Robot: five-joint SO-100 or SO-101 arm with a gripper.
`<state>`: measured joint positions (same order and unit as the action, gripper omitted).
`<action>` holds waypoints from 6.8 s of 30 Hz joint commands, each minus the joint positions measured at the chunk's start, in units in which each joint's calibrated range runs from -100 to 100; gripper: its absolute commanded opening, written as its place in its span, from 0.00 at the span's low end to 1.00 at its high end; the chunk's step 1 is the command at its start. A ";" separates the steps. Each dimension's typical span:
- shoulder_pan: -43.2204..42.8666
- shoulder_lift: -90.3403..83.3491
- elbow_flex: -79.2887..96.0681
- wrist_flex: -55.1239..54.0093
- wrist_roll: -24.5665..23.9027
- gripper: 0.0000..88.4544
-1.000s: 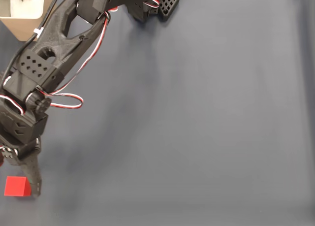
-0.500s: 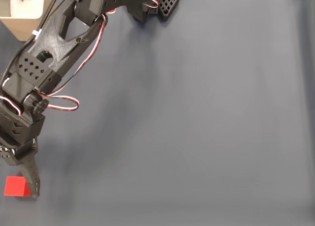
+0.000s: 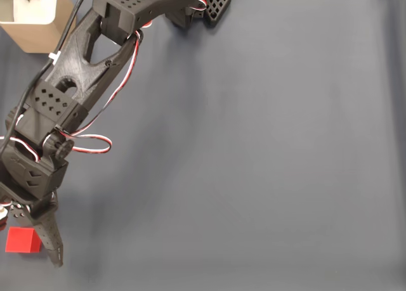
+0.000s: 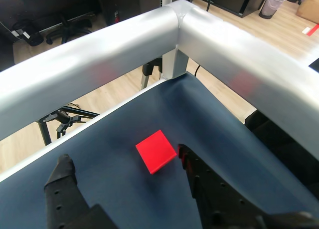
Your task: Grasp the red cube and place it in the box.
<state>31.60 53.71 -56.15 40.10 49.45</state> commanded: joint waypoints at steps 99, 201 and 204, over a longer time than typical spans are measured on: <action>-2.06 -2.93 1.22 -3.29 -1.95 0.48; 1.00 -20.35 27.86 -12.55 -2.34 0.51; 0.71 -19.22 27.77 -13.13 -2.30 0.51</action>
<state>33.09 35.04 -26.67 28.32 46.91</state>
